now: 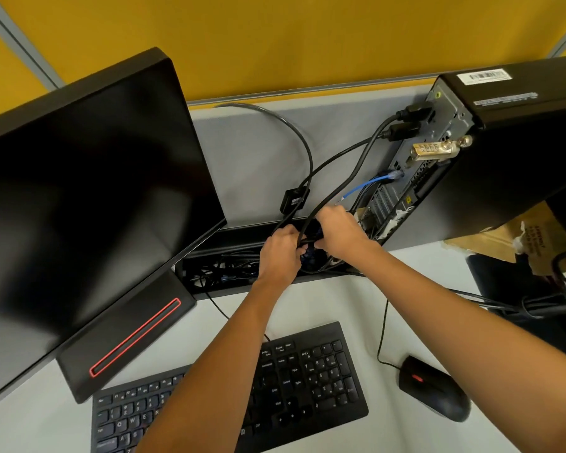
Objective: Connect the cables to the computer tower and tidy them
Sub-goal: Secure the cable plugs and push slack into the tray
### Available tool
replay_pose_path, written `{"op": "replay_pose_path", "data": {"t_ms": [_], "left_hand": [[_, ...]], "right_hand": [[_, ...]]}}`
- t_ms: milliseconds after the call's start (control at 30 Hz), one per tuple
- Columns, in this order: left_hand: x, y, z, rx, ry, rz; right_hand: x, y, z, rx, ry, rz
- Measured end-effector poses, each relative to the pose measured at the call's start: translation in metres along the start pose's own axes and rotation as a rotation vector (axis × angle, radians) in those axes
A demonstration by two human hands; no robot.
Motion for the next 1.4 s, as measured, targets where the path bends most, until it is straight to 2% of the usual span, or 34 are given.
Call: {"op": "replay_pose_path", "data": {"t_ms": [167,267,400,567,767,1033,1167,1200,1300,1400], "left_hand": [[0.004,0.005,-0.003,0.05,-0.004,0.001],[0.015,-0.001,-0.019,0.209,-0.113,0.097],[0.027,-0.001,-0.029,0.314,-0.146,0.131],[0.015,0.015,-0.015,0.129,-0.04,-0.01],[0.012,0.025,-0.026,0.205,-0.086,-0.232],[0.001,0.039,-0.018,-0.125,-0.027,-0.151],[-0.01,0.048,-0.019,-0.248,-0.067,-0.153],[-0.01,0.051,-0.019,-0.263,-0.073,-0.149],[-0.01,0.059,-0.021,-0.287,-0.07,-0.154],[-0.009,0.056,-0.027,-0.09,-0.07,-0.155]], "right_hand": [[0.009,0.002,-0.01,0.113,-0.097,0.071],[0.008,0.005,-0.013,0.267,-0.092,0.072],[-0.001,0.022,-0.022,0.437,-0.19,-0.073],[-0.006,0.032,-0.03,0.574,-0.285,-0.15],[-0.019,0.043,-0.03,0.636,-0.302,-0.18],[-0.027,0.057,-0.017,0.496,-0.222,-0.242],[-0.006,0.073,-0.01,0.526,-0.26,-0.438],[-0.002,0.075,-0.01,0.555,-0.256,-0.44],[0.0,0.072,-0.016,0.629,-0.251,-0.291],[0.0,0.073,-0.016,0.66,-0.256,-0.247]]}}
Point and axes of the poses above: each hand's wrist, its own x-axis away from the middle knuckle, its own y-axis out of the palm, z = x × y, the point moved 9 cm from there along -x, towards the middle knuckle, and after that the axes turned 12 degrees about x, right-handed, at the moved point
